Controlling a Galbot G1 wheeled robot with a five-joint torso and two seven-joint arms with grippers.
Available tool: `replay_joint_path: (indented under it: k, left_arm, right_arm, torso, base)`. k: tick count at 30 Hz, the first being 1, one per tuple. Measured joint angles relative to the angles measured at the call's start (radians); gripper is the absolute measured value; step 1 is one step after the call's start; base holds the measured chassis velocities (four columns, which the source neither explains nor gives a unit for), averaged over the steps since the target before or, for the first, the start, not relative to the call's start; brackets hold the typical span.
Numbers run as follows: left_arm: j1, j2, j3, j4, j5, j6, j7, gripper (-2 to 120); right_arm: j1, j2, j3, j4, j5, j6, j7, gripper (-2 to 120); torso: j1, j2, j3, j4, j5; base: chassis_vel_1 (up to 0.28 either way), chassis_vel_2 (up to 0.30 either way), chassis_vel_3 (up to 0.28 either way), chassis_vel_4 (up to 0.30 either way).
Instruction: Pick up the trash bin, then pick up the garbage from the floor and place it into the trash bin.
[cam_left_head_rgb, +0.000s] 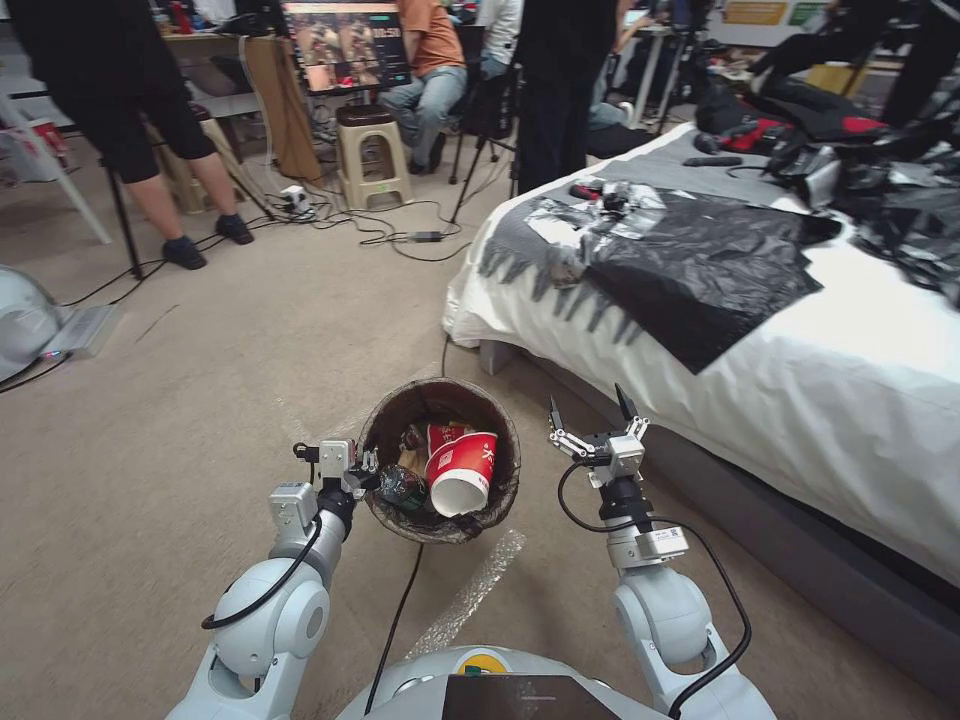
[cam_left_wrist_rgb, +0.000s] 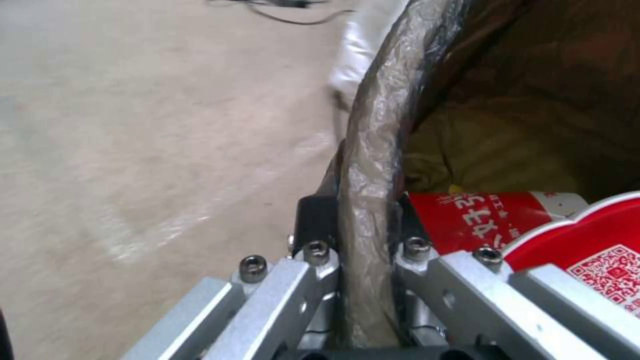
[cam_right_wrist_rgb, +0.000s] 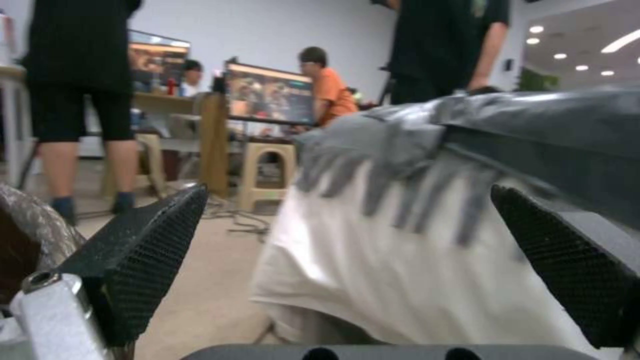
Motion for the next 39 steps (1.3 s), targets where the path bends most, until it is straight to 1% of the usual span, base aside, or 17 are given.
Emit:
replay_joint_path:
  k: [9, 25, 33, 39]
  left_arm:
    - [-0.002, 0.001, -0.016, -0.001, -0.008, 0.001, 0.0, 3]
    - [-0.003, -0.003, -0.01, 0.009, -0.008, 0.0, 0.0, 3]
    - [-0.005, -0.004, -0.004, 0.016, -0.005, -0.009, 0.002, 3]
    - [-0.008, -0.002, -0.003, 0.027, -0.003, -0.035, 0.009, 3]
  right_arm:
    - [0.002, 0.003, -0.002, -0.007, -0.001, 0.003, -0.001, 100]
    - [0.006, 0.006, 0.0, -0.006, 0.0, 0.006, -0.001, 100]
    - [0.006, 0.008, 0.001, -0.004, 0.0, 0.006, -0.001, 100]
    - [0.006, 0.009, -0.001, -0.004, 0.0, 0.007, -0.002, 100]
  torso:
    - [0.0, 0.0, 0.0, 0.0003, 0.0001]
    - [0.0, 0.0, 0.0, 0.0003, 0.0001]
    - [0.0, 0.0, 0.0, 0.0001, 0.0]
    - [0.0, 0.0, 0.0, 0.0006, 0.0001]
  base:
    - [0.126, 0.125, 0.137, 0.136]
    - [0.124, 0.125, 0.124, 0.128]
    - [0.118, 0.114, 0.123, 0.127]
    - [0.123, 0.105, 0.114, 0.134]
